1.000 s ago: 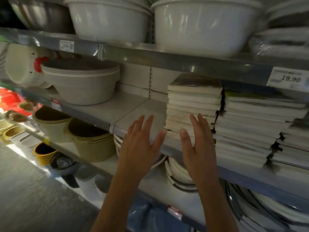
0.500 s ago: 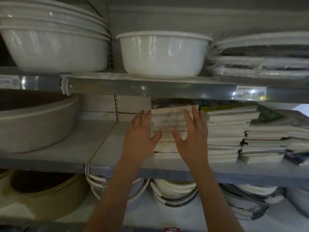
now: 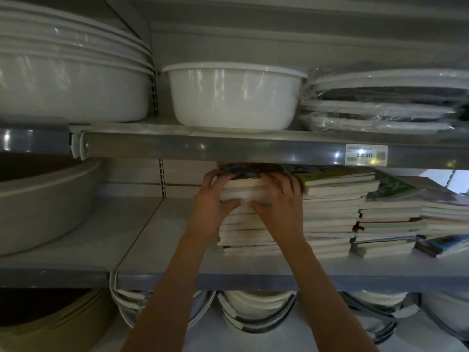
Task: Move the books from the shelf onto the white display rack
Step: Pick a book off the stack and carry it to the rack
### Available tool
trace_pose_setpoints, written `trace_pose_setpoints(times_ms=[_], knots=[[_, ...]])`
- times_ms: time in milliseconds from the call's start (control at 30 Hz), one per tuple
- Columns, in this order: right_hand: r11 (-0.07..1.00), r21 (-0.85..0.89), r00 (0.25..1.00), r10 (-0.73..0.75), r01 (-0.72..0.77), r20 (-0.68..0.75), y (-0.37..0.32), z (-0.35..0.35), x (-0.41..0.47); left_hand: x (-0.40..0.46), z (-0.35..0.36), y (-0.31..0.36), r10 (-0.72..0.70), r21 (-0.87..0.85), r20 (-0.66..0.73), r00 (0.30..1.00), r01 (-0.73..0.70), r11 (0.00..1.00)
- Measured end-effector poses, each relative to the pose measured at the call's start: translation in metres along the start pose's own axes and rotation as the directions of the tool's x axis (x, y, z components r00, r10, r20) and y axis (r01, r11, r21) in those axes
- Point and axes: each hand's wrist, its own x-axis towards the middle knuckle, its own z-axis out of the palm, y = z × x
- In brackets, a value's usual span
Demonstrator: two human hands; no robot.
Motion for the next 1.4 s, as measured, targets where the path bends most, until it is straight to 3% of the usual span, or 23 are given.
trace_pose_setpoints(times_ms=[133, 367, 667, 800, 933, 1033, 1133, 1233, 1300, 1400], knots=[[0.998, 0.064, 0.999, 0.012, -0.015, 0.044, 0.000, -0.001, 0.001, 0.002, -0.001, 0.000, -0.039, -0.112, -0.016, 0.999, 0.037, 0.993], [0.986, 0.113, 0.992, 0.123, -0.126, 0.031, -0.007, -0.005, 0.003, -0.003, -0.002, -0.005, -0.026, -0.159, -0.051, 0.998, 0.017, 0.987], [0.979, 0.205, 0.997, 0.028, -0.012, -0.076, -0.035, -0.014, -0.024, -0.041, -0.034, -0.003, -0.070, -0.234, -0.041, 0.997, 0.058, 0.970], [0.997, 0.068, 1.000, -0.020, 0.021, -0.014, -0.036, -0.015, -0.031, -0.046, -0.033, 0.004, -0.045, -0.125, -0.088, 0.995, 0.034, 0.992], [0.992, 0.123, 0.999, 0.020, -0.017, -0.028, -0.034, -0.018, -0.029, -0.046, -0.038, 0.014, -0.006, 0.015, -0.032, 0.999, 0.006, 1.000], [0.993, 0.115, 0.999, 0.018, -0.015, -0.029, -0.037, -0.022, -0.033, -0.054, -0.041, 0.017, -0.075, -0.083, -0.035, 0.997, 0.072, 0.994], [0.994, 0.102, 0.998, 0.036, -0.031, -0.048, -0.044, -0.024, -0.041, -0.059, -0.041, 0.027, -0.242, -0.341, -0.027, 0.970, 0.218, 0.914], [0.993, 0.093, 0.996, 0.076, -0.072, -0.038, -0.053, -0.025, -0.047, -0.051, -0.044, 0.035, -0.407, -0.564, -0.015, 0.913, 0.328, 0.758], [0.990, 0.105, 0.996, 0.092, -0.091, -0.003, -0.056, -0.027, -0.049, -0.040, -0.049, 0.038, -0.502, -0.640, 0.039, 0.864, 0.407, 0.651], [0.976, 0.167, 0.990, 0.134, -0.139, 0.041, -0.063, -0.033, -0.048, -0.031, -0.054, 0.042, -0.514, -0.639, 0.122, 0.849, 0.463, 0.614]])
